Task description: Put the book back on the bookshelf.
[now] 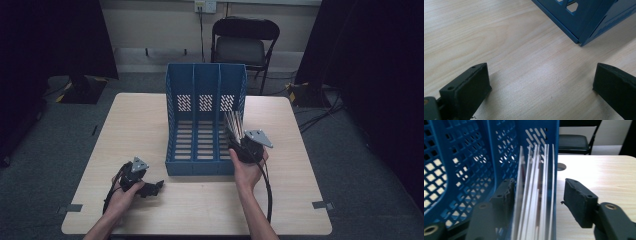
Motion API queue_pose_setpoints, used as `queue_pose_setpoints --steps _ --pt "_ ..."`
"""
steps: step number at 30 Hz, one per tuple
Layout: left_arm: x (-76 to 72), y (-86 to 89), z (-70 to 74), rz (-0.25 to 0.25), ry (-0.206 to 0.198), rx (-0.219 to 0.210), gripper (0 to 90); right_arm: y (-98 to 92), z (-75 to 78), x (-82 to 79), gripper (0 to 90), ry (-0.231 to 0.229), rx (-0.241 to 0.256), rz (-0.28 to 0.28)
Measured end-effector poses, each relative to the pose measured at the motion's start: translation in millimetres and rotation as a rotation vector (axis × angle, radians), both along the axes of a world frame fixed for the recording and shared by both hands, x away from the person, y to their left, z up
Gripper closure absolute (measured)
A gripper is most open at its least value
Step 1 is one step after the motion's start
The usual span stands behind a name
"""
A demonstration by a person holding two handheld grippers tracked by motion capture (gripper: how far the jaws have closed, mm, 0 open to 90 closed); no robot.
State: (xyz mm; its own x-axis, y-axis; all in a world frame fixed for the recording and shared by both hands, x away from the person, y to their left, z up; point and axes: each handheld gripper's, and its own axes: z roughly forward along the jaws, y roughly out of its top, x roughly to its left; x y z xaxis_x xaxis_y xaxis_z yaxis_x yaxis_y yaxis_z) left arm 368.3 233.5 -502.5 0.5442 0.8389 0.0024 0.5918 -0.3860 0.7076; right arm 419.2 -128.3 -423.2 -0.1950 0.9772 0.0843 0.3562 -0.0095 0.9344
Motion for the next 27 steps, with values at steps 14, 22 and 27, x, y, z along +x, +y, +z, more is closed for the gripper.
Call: queue_pose_setpoints --steps 14,22,27 --pt "0.0 0.1 0.0 -0.001 0.0 0.0 0.4 -10.7 6.5 -3.4 25.9 0.004 0.053 0.074" --pt "0.0 0.0 0.0 0.0 0.0 -0.001 0.4 -20.3 14.1 -6.9 18.4 0.009 0.131 0.166" --pt "0.0 0.1 0.0 -0.001 0.0 -0.001 0.4 -28.7 16.5 -12.0 14.6 0.014 0.131 0.196"
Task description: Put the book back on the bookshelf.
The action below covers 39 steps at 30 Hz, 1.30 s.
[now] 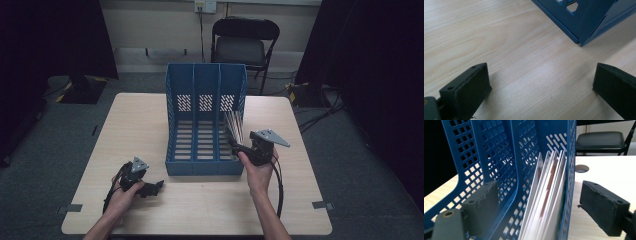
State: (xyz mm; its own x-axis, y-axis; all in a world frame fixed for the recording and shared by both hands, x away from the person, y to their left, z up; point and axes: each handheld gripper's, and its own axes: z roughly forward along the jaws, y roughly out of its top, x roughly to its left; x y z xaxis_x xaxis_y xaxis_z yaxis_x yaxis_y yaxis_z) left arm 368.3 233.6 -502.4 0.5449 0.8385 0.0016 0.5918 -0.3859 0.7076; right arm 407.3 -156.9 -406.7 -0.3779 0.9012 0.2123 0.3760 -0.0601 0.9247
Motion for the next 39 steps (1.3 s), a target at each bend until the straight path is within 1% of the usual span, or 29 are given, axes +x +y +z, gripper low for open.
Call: queue_pose_setpoints --steps 2,4,7,9,10,16,17,18,21,23,24,25,26,32,33,35,37,39 --pt "0.0 0.0 0.0 0.0 0.0 0.0 0.4 -3.0 0.8 -1.9 14.0 0.009 0.001 0.017" --pt "0.0 0.0 0.0 0.0 0.0 0.0 0.4 -5.7 1.9 -4.8 14.3 0.019 -0.011 0.022" --pt "0.0 0.0 0.0 0.0 0.0 0.0 0.4 -12.3 2.6 -9.9 14.0 0.024 -0.006 0.046" --pt "-0.1 0.1 0.0 0.001 0.0 0.0 0.4 -17.1 3.2 -13.1 14.0 0.036 0.0 0.057" --pt "-0.3 -0.3 -0.2 0.006 -0.002 -0.005 0.4 -19.6 3.3 -14.9 13.9 0.036 0.001 0.065" --pt "-0.3 0.0 -0.2 0.004 -0.002 -0.006 0.4 -32.7 3.0 -26.7 14.0 0.048 -0.028 0.098" --pt "-0.3 0.0 -0.2 0.005 -0.002 -0.007 0.4 -35.6 2.2 -29.2 14.0 0.055 -0.03 0.113" --pt "-0.3 0.0 -0.1 0.004 -0.001 -0.007 0.4 -37.7 1.3 -31.2 14.0 0.061 -0.033 0.116" --pt "-0.3 0.5 0.0 0.001 0.0 -0.006 0.5 -44.2 -1.8 -37.4 14.0 0.072 -0.056 0.117" --pt "-0.5 1.1 0.1 0.001 0.0 -0.005 0.7 -48.9 -3.4 -42.2 14.0 0.075 -0.058 0.12" --pt "-0.9 0.9 -0.3 0.008 -0.004 -0.013 0.7 -51.3 -4.0 -45.0 14.0 0.079 -0.065 0.116" --pt "-1.0 2.1 0.3 -0.002 0.0 0.0 0.7 -54.1 -5.0 -47.5 14.0 0.079 -0.073 0.118" --pt "-1.1 2.4 0.4 -0.004 0.0 0.0 0.7 -56.9 -5.9 -50.4 14.0 0.083 -0.072 0.118" --pt "-1.1 2.6 0.3 -0.005 -0.001 0.001 0.8 -72.4 -13.7 -63.0 14.3 0.108 -0.108 0.096" --pt "-1.1 2.6 0.3 -0.006 -0.001 0.001 0.8 -74.4 -15.2 -64.3 14.3 0.114 -0.113 0.097" --pt "-1.3 2.8 0.2 -0.004 -0.001 -0.003 0.8 -79.0 -18.7 -67.1 14.3 0.125 -0.14 0.092" --pt "-1.2 2.9 0.3 -0.005 -0.002 -0.004 0.9 -84.1 -23.3 -69.6 14.3 0.148 -0.149 0.093" --pt "-1.2 2.8 0.2 -0.004 -0.002 -0.004 0.9 -89.9 -29.4 -71.2 14.3 0.166 -0.169 0.082"
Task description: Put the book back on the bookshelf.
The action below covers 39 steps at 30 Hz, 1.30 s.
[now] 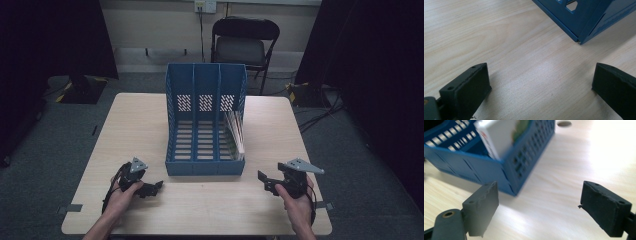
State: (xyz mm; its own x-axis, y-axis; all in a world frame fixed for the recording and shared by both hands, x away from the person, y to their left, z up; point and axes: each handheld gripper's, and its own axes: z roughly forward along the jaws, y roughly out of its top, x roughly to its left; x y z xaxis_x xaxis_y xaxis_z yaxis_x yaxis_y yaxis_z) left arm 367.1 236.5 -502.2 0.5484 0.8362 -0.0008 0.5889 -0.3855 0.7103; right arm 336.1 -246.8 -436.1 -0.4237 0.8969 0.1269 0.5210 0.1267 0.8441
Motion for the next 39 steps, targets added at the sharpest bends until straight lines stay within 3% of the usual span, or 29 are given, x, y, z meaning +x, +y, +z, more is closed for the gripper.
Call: queue_pose_setpoints --steps 10,12,14,17,24,30,39 --pt "0.0 0.1 0.0 -0.001 0.0 0.001 0.9 -23.4 -29.9 1.8 14.5 0.084 -0.101 -0.052" --pt "0.0 0.0 0.0 -0.001 0.0 0.0 0.8 -24.5 -37.4 3.7 14.5 0.118 -0.113 -0.045" --pt "0.0 -0.1 0.0 0.0 0.001 -0.001 0.8 -23.7 -45.8 5.6 14.5 0.165 -0.155 -0.034" --pt "0.6 -0.2 -0.2 -0.005 0.004 0.002 0.3 -23.1 -52.8 8.7 14.5 0.228 -0.144 -0.036" --pt "1.0 -1.2 -0.6 0.004 -0.001 -0.006 0.0 -11.5 -58.3 7.9 13.7 0.179 -0.233 -0.074" --pt "1.0 -1.1 -0.5 0.005 -0.003 -0.003 0.0 -8.9 -64.0 6.4 11.3 0.129 -0.205 -0.087" --pt "1.0 -0.8 -0.4 0.002 -0.002 0.002 0.0 -8.5 -64.3 5.6 11.2 0.127 -0.204 -0.097"
